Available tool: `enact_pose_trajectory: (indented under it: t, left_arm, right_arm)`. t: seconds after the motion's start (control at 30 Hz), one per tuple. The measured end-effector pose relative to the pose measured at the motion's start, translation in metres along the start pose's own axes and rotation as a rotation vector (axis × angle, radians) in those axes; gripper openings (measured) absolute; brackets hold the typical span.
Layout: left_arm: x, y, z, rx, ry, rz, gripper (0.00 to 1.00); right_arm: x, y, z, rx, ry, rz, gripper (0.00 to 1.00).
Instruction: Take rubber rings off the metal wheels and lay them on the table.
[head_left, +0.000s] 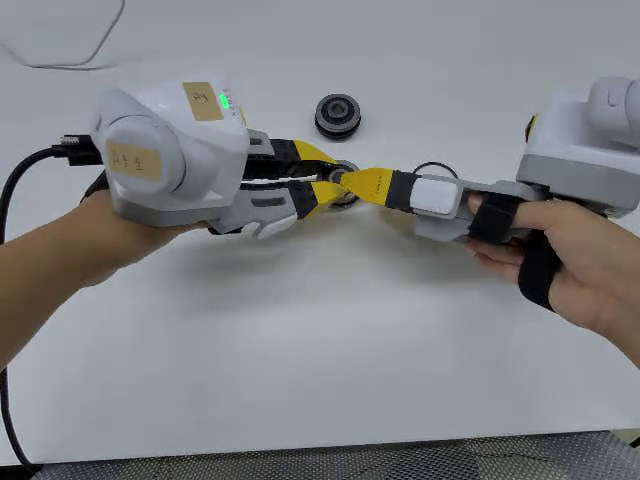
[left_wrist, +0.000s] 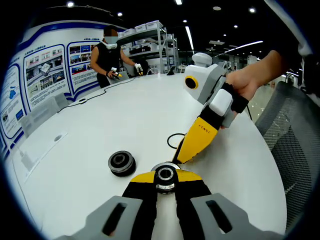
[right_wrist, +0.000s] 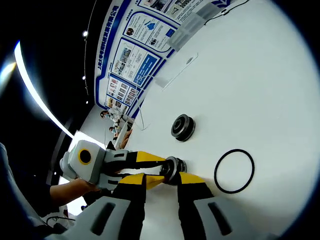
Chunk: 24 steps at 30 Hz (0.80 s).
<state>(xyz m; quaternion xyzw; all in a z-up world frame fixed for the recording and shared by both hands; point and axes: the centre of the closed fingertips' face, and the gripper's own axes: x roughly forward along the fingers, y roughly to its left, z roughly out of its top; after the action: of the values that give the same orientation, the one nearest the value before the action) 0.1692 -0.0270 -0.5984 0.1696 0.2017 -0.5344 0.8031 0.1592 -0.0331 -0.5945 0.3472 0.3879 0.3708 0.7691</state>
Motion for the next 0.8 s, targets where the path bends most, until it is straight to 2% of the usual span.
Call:
enact_pose_trajectory:
  t: [0.23,0.4,0.8]
  left_arm:
    - [0.000,0.000,0.000,0.002,0.001,0.000,0.12]
    - [0.000,0.000,0.000,0.003,0.001,0.001,0.12]
    - [0.001,0.000,-0.001,0.005,0.000,0.001,0.12]
  right_arm:
    - [0.001,-0.003,-0.002,-0.015,0.017,-0.022,0.23]
    - [0.001,-0.009,0.000,-0.032,0.003,-0.060,0.15]
    - [0.002,-0.015,0.000,-0.067,0.008,-0.114,0.07]
